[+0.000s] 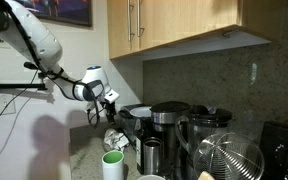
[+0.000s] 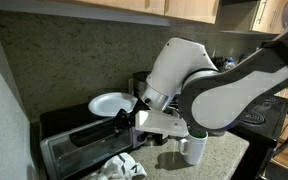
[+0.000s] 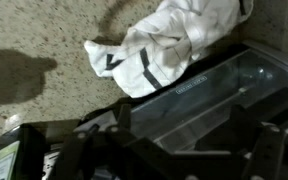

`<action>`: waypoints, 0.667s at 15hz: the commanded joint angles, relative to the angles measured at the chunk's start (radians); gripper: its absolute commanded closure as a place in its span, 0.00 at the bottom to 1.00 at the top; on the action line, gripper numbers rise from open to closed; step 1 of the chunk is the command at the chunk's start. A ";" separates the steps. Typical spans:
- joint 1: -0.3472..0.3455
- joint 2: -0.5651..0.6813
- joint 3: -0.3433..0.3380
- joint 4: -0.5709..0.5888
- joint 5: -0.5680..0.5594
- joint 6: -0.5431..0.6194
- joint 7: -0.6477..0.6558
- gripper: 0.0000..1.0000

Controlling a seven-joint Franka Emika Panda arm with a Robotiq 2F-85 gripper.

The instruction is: Open the door of the toaster oven

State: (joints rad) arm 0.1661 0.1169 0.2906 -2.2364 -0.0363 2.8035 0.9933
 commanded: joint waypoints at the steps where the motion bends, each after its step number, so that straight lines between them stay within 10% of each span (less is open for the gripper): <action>1: 0.039 0.101 -0.044 0.103 -0.144 0.075 0.170 0.00; 10: 0.137 0.184 -0.164 0.207 -0.341 0.131 0.394 0.00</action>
State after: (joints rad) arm 0.2668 0.2785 0.1665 -2.0559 -0.3297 2.9097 1.3204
